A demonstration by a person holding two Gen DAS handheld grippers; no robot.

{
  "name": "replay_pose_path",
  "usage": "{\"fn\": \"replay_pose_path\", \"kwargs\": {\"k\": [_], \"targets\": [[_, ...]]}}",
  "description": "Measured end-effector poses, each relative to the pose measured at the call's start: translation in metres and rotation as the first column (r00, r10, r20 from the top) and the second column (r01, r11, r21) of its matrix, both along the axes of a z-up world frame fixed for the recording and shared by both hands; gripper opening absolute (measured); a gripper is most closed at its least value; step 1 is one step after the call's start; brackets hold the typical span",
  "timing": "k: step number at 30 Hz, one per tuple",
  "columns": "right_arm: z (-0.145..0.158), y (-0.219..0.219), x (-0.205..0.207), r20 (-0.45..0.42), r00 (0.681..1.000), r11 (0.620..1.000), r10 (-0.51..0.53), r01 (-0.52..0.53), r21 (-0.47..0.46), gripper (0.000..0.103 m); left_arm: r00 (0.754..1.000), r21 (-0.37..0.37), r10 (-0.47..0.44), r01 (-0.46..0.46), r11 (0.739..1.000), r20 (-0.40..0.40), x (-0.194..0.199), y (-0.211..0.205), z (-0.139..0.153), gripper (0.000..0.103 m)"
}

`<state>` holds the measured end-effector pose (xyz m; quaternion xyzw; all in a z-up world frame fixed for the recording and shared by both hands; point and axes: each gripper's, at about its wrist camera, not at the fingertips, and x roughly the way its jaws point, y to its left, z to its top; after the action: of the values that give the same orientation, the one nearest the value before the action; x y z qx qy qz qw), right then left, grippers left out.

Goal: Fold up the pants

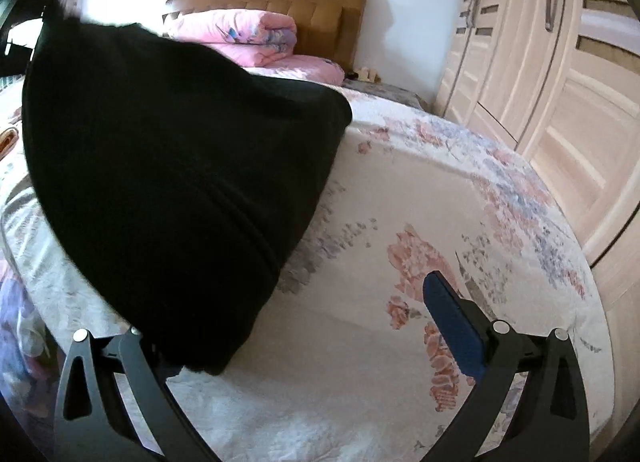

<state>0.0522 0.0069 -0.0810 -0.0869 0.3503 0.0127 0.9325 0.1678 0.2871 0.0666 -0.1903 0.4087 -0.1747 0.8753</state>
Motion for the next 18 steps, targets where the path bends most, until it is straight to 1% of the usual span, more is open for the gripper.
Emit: {"fn": "replay_pose_path", "kwargs": {"k": [1,3,5,6,7,8,9,10,11,12,13,14,15,16,18], "targets": [[0.003,0.003,-0.002,0.016,1.000,1.000,0.014,-0.014,-0.001,0.099,1.000,-0.005,0.013,-0.013,1.000,0.001,0.001,0.008,0.001,0.027],[0.005,0.008,-0.001,0.026,0.999,0.999,0.032,-0.032,-0.001,0.099,0.998,-0.043,0.048,-0.050,0.998,-0.038,0.005,0.027,-0.014,0.027],[-0.001,0.013,0.003,0.005,0.999,0.999,0.046,-0.045,-0.016,0.099,0.988,-0.091,0.086,-0.098,0.991,-0.126,0.012,0.047,-0.052,0.027],[-0.006,0.014,0.006,-0.013,0.999,0.998,0.049,-0.050,-0.024,0.099,0.977,-0.098,0.107,-0.127,0.987,-0.182,0.013,0.056,-0.082,0.027],[-0.009,0.012,0.006,-0.017,0.998,0.999,0.053,-0.053,-0.010,0.099,0.969,-0.106,0.121,-0.146,0.984,-0.213,0.014,0.061,-0.101,0.027],[-0.010,0.011,0.006,-0.016,0.998,0.998,0.056,-0.056,0.002,0.099,0.967,-0.151,0.127,-0.163,0.975,-0.220,0.013,0.067,-0.117,0.028],[-0.009,0.011,0.006,-0.018,0.998,0.998,0.059,-0.059,0.000,0.099,0.970,-0.233,0.128,-0.175,0.957,-0.205,0.008,0.077,-0.124,0.027],[-0.008,0.012,0.006,-0.021,0.998,0.998,0.064,-0.064,-0.008,0.099,0.970,-0.255,0.134,-0.184,0.949,-0.202,0.004,0.079,-0.122,0.027],[-0.007,0.013,0.005,-0.022,0.998,0.998,0.064,-0.065,-0.017,0.099,0.972,-0.245,0.142,-0.187,0.951,-0.189,0.001,0.077,-0.115,0.027],[-0.006,0.013,0.005,-0.022,0.998,0.998,0.062,-0.063,-0.024,0.099,0.979,-0.202,0.146,-0.174,0.964,-0.145,-0.005,0.069,-0.096,0.027],[-0.005,0.013,0.004,-0.023,0.998,0.998,0.058,-0.059,-0.023,0.099,0.984,-0.176,0.144,-0.160,0.971,-0.103,-0.011,0.064,-0.080,0.027],[-0.003,0.011,0.003,-0.021,0.998,0.998,0.054,-0.055,-0.011,0.099,0.989,-0.158,0.140,-0.147,0.977,-0.053,-0.019,0.059,-0.060,0.027],[-0.002,0.010,0.003,-0.019,0.998,0.999,0.053,-0.053,0.005,0.099,0.990,-0.150,0.140,-0.143,0.978,-0.032,-0.022,0.060,-0.051,0.027],[-0.002,0.009,0.003,-0.017,0.998,0.998,0.054,-0.054,0.013,0.099,0.990,-0.137,0.143,-0.144,0.980,-0.021,-0.024,0.060,-0.046,0.027],[-0.004,0.012,0.003,-0.021,0.998,0.998,0.055,-0.055,0.009,0.099,0.983,-0.091,0.164,-0.170,0.981,-0.079,-0.017,0.062,-0.063,0.027]]}}
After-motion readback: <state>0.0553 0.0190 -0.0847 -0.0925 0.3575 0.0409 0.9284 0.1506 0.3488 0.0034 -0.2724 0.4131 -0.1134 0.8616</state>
